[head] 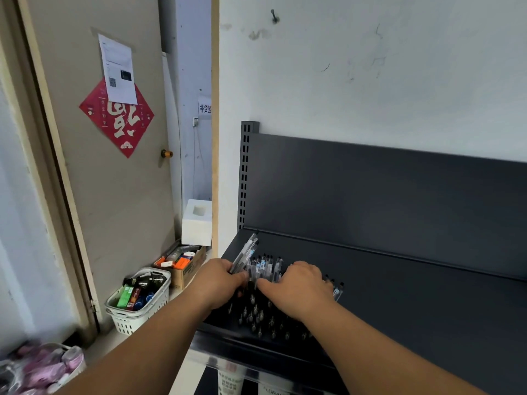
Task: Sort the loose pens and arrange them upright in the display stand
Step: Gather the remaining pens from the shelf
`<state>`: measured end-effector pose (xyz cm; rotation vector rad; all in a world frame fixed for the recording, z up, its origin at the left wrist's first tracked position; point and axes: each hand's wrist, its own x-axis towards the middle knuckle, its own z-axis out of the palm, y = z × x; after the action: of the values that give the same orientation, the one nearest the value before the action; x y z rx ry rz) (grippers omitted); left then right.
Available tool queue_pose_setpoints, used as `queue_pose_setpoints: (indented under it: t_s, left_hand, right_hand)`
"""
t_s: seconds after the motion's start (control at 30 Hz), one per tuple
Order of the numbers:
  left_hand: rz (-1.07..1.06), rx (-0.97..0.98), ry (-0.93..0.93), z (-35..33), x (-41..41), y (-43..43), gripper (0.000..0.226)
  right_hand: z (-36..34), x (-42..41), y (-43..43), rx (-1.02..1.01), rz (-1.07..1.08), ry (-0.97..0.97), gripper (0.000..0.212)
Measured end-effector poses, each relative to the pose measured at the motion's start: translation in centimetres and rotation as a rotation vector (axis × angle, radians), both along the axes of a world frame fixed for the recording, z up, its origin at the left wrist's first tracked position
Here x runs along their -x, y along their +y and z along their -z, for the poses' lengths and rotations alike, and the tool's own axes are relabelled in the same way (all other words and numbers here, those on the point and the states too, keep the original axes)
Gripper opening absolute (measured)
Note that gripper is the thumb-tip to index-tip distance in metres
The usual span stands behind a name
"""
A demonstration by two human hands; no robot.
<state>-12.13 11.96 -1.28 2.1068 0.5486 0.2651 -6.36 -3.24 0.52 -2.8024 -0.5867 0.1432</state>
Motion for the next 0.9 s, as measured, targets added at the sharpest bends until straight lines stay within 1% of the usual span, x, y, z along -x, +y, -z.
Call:
queue_pose_setpoints:
  t_s: [0.13,0.3,0.47,0.7,0.8,0.9]
  left_hand:
    - [-0.001,0.065,-0.022,-0.2,0.1,-0.1,0.026]
    - [-0.003,0.165,-0.058,-0.2,-0.1,-0.4,0.013]
    - [0.001,0.145,-0.077,0.1,-0.1,-0.5,0.014]
    - [0.019,0.163,-0.093,0.4,-0.5,-0.4,0.014]
    - [0.002,0.193,-0.129,0.5,-0.6,-0.5,0.011]
    - [-0.012,0.183,-0.151,0.5,-0.6,-0.5,0.010]
  right_hand:
    - [-0.4,0.2,0.3,-0.009,-0.015,0.043,0.054]
    - [0.2,0.2,0.6,-0.068,-0.043,0.035,0.042]
    - [1.4,0.3,0.3,-0.195,-0.056,-0.057,0.045]
    - [1.3,0.7,0.5,-0.221,-0.030,-0.113,0.041]
    - [1.0,1.1,0.3,-0.263,-0.007,-0.109,0.041]
    - [0.5,1.2,0.1,-0.323,0.008,-0.090,0.038]
